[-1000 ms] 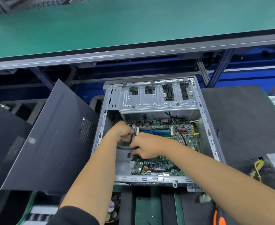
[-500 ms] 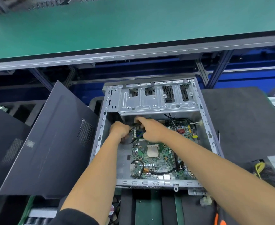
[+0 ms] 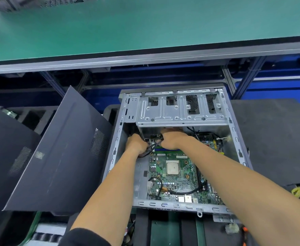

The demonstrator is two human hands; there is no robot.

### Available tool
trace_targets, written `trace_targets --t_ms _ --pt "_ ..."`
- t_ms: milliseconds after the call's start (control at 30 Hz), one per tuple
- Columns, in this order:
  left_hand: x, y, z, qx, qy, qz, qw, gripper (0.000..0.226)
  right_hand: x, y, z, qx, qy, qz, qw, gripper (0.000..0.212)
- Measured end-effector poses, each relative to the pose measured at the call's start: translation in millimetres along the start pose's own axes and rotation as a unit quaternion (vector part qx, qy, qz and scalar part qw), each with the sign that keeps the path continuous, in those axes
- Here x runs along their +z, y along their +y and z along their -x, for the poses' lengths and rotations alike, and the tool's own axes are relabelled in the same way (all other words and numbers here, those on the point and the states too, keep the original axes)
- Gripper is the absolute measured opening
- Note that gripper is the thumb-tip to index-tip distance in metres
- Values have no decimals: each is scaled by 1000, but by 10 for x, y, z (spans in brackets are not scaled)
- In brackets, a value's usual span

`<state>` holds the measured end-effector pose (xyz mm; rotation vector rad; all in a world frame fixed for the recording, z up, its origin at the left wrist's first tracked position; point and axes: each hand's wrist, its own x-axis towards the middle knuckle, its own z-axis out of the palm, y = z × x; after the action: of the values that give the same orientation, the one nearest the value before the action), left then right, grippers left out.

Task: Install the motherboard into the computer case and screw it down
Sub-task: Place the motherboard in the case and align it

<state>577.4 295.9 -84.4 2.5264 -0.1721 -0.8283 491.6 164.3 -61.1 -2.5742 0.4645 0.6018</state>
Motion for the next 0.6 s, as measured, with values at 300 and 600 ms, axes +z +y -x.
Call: trace_targets --t_ms 300,600 --pt "46 14 -43 -48 26 146 988 26 -22 155 19 11 -28 -13 999 53" --pt "-70 237 324 -130 -186 555 800 18 9 191 61 1 23 -24 999 60"
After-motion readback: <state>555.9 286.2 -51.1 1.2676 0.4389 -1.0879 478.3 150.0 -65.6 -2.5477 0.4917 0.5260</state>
